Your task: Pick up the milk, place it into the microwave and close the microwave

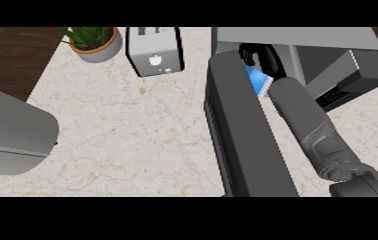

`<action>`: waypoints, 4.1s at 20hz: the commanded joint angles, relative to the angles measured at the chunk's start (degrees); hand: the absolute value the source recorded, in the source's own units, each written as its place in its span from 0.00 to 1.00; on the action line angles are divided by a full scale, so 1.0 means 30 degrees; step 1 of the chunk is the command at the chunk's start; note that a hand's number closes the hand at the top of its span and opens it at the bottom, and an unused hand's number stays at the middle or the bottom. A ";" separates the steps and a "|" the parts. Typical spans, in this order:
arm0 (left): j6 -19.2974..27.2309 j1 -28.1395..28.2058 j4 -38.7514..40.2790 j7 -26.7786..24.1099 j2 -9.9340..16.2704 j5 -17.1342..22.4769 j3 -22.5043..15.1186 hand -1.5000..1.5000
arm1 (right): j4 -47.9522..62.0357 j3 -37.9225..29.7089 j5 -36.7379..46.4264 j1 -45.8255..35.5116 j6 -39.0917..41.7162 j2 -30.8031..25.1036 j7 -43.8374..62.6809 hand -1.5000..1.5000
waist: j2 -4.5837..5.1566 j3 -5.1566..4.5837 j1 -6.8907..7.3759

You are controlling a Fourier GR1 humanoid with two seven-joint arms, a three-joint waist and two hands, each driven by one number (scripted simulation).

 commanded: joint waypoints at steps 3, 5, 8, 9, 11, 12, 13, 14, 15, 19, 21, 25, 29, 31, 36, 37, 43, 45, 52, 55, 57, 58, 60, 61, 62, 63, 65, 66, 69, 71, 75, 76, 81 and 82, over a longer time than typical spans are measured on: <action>0.0120 -0.0736 0.0198 0.0318 0.0323 -0.0003 0.0023 0.00 | 0.1083 -0.0636 0.0018 -0.0957 -0.2459 0.0022 -0.0069 1.00 | 0.0271 0.0023 0.0606; -0.0094 -0.0850 0.0620 -0.0105 0.0225 0.0021 0.0040 0.00 | 0.0996 -0.0781 0.0102 -0.1391 -0.4163 -0.0082 0.0128 1.00 | 0.0347 0.0012 0.0902; -0.0028 -0.1115 0.0631 0.0119 0.0132 -0.0542 -0.0474 0.00 | 0.1184 -0.0135 0.1015 -0.1935 -0.5534 -0.0349 -0.0056 1.00 | 0.0506 0.0010 0.1113; -0.0197 -0.1242 0.0560 0.0168 0.0312 -0.0402 -0.0549 0.00 | 0.1189 -0.0247 0.0981 -0.1545 -0.5784 -0.0608 -0.0647 1.00 | 0.0560 0.0028 0.1082; -0.0042 -0.1600 0.1079 0.0151 0.0212 -0.0651 -0.0695 0.00 | 0.1441 -0.0218 0.1126 -0.2057 -0.5743 -0.1011 -0.0375 1.00 | 0.0713 0.0022 0.1245; -0.0228 -0.1673 0.1165 0.0052 0.0404 -0.0353 -0.0528 0.00 | 0.1647 -0.0134 0.1283 -0.1911 -0.6176 -0.0971 -0.0399 1.00 | 0.0673 0.0017 0.1308; 0.0145 -0.2179 0.1430 0.0133 0.0455 -0.0732 -0.0503 0.00 | 0.1663 -0.0196 0.1252 -0.1717 -0.6241 -0.1010 -0.0737 1.00 | 0.0773 0.0034 0.1139; -0.0170 -0.1773 0.1277 0.0192 0.0254 -0.0648 -0.0868 0.00 | 0.1841 0.0158 0.1702 -0.1564 -0.7015 -0.1072 -0.0812 1.00 | 0.0769 0.0029 0.1354; -0.0114 -0.2122 0.1262 0.0267 0.0549 -0.0532 -0.0716 0.00 | 0.1990 0.0375 0.2019 -0.1878 -0.7649 -0.1342 -0.0413 1.00 | 0.0792 0.0021 0.1383; 0.0089 -0.2390 0.1432 0.0136 0.0445 -0.0969 -0.0722 0.00 | 0.2867 0.0285 0.2124 -0.1474 -0.8855 -0.2002 0.0709 0.00 | 0.0940 0.0028 0.1484; -0.0181 -0.2329 0.1575 -0.0171 0.0557 -0.1036 -0.0591 0.00 | 0.4041 0.0486 0.2484 -0.1160 -1.0861 -0.2697 0.2865 0.00 | 0.1105 -0.0071 0.1738; -0.0166 -0.2634 0.1991 -0.0113 0.0811 -0.1648 -0.0597 0.00 | 0.3074 0.0777 0.2667 -0.1621 -0.9846 -0.1891 0.1490 0.00 | 0.1019 0.0090 0.1880; -0.0276 -0.2637 0.2262 -0.0291 0.0725 -0.2088 -0.0751 0.00 | 0.2851 0.0703 0.2598 -0.1638 -0.8981 -0.1496 0.0836 0.00 | 0.0875 0.0077 0.1799; -0.0260 -0.3132 0.2000 0.0285 0.0888 -0.2321 -0.1442 0.00 | 0.2703 0.0686 0.2588 -0.2059 -0.8196 -0.1669 0.0578 0.00 | 0.1079 0.0127 0.1695; -0.0877 -0.3690 0.2951 0.0160 0.1270 -0.2373 -0.1822 0.00 | 0.2729 0.0513 0.2437 -0.2192 -0.6349 -0.1453 -0.0167 0.00 | 0.1006 0.0095 0.1506; -0.1262 -0.3550 0.2922 -0.0370 0.1455 -0.2490 -0.1600 0.00 | 0.2813 0.0411 0.2347 -0.1913 -0.6359 -0.1249 -0.0294 0.00 | 0.0923 0.0081 0.1683; -0.1896 -0.3471 0.2655 -0.0012 0.1210 -0.2383 -0.2884 0.00 | 0.2642 -0.0815 0.1128 -0.1424 -0.3223 -0.1093 -0.1694 0.00 | 0.0705 0.0111 0.1239; -0.2156 -0.3357 0.2707 -0.0036 0.1032 -0.2630 -0.3433 0.00 | 0.2591 -0.1424 0.0520 -0.1355 -0.2390 -0.0703 -0.1876 0.00 | 0.0585 0.0101 0.1068; -0.2150 -0.4048 0.3300 0.0211 0.0637 -0.3391 -0.4637 0.00 | 0.2739 -0.2828 -0.0900 -0.0552 0.1813 -0.1032 -0.3004 0.00 | 0.0402 0.0080 0.0397; -0.2267 -0.4905 0.3848 0.0318 0.0630 -0.3447 -0.5163 0.00 | 0.2881 -0.3009 -0.1081 -0.0062 0.2574 -0.0673 -0.3238 0.00 | 0.0311 0.0053 0.0139; -0.1635 -0.4453 0.2989 0.0549 -0.0099 -0.4388 -0.5801 1.00 | 0.3002 -0.3307 -0.1430 0.0151 0.5009 -0.1657 -0.3046 0.00 | 0.0073 0.0049 -0.0097; -0.1856 -0.4369 0.3004 0.0609 -0.0260 -0.4043 -0.6190 1.00 | 0.2981 -0.3467 -0.1592 0.1087 0.5036 -0.1398 -0.3969 0.00 | 0.0124 0.0059 -0.0060; -0.1717 -0.5304 0.3737 0.1057 -0.0114 -0.4635 -0.6605 1.00 | 0.3018 -0.3416 -0.1609 0.1192 0.6463 -0.1027 -0.3878 0.00 | 0.0030 0.0040 -0.0402; -0.1782 -0.5006 0.3428 0.1062 -0.0078 -0.4504 -0.6507 1.00 | 0.2969 -0.3512 -0.1731 0.1906 0.7094 -0.1060 -0.4501 0.00 | -0.0043 0.0037 -0.0412; -0.1986 -0.4918 0.3507 0.1043 -0.0187 -0.4840 -0.7031 1.00 | 0.2901 -0.3647 -0.1889 0.1222 0.7890 -0.1620 -0.3538 0.00 | -0.0114 0.0022 -0.0452; -0.1228 -0.4690 0.3489 0.0554 -0.0541 -0.5752 -0.8307 1.00 | 0.2910 -0.3477 -0.1764 0.2096 0.8081 -0.1017 -0.4260 0.00 | -0.0200 0.0015 -0.0622; -0.1163 -0.6146 0.3960 0.2072 -0.0550 -0.5302 -0.8284 1.00 | 0.2793 -0.3443 -0.1753 0.2882 0.8838 -0.1074 -0.4979 0.00 | -0.0085 0.0034 -0.0652; -0.0712 -0.5968 0.4429 0.1424 -0.0556 -0.6038 -0.8936 1.00 | 0.2658 -0.3480 -0.1838 0.2893 0.9184 -0.1134 -0.4605 0.00 | -0.0210 0.0011 -0.0750; -0.0189 -0.6037 0.3742 0.2573 -0.0564 -0.5549 -0.9543 1.00 | 0.2344 -0.3454 -0.1857 0.4250 1.0049 -0.1891 -0.5360 0.00 | -0.0235 0.0014 -0.0750; -0.0012 -0.4809 0.3399 0.2472 -0.0566 -0.5963 -0.9920 1.00 | 0.1285 -0.3157 -0.1888 0.4976 0.9398 -0.0756 -0.5134 0.00 | -0.0552 -0.0034 -0.1241; 0.0061 -0.6239 0.4178 0.2519 -0.0477 -0.6644 -1.1429 1.00 | 0.0755 -0.3001 -0.1806 0.5711 0.9966 -0.1503 -0.5334 0.00 | -0.0436 -0.0017 -0.1055; -0.0094 -0.7073 0.5069 0.2441 -0.0281 -0.6698 -1.1171 1.00 | 0.0522 -0.2884 -0.1817 0.6434 1.0963 -0.2230 -0.5416 0.00 | -0.0516 -0.0032 -0.1363; 0.2868 -0.9085 0.6629 0.2013 -0.0567 -0.9267 -1.3787 1.00 | -0.1074 -0.2547 -0.1991 0.8682 1.1106 -0.2216 -0.5855 0.00 | -0.0594 -0.0043 -0.1601; 0.2678 -0.8178 0.6283 0.1627 -0.0568 -0.9427 -1.4197 1.00 | -0.1343 -0.2764 -0.2298 0.8990 1.1490 -0.2870 -0.5484 0.00 | -0.0595 -0.0043 -0.1511</action>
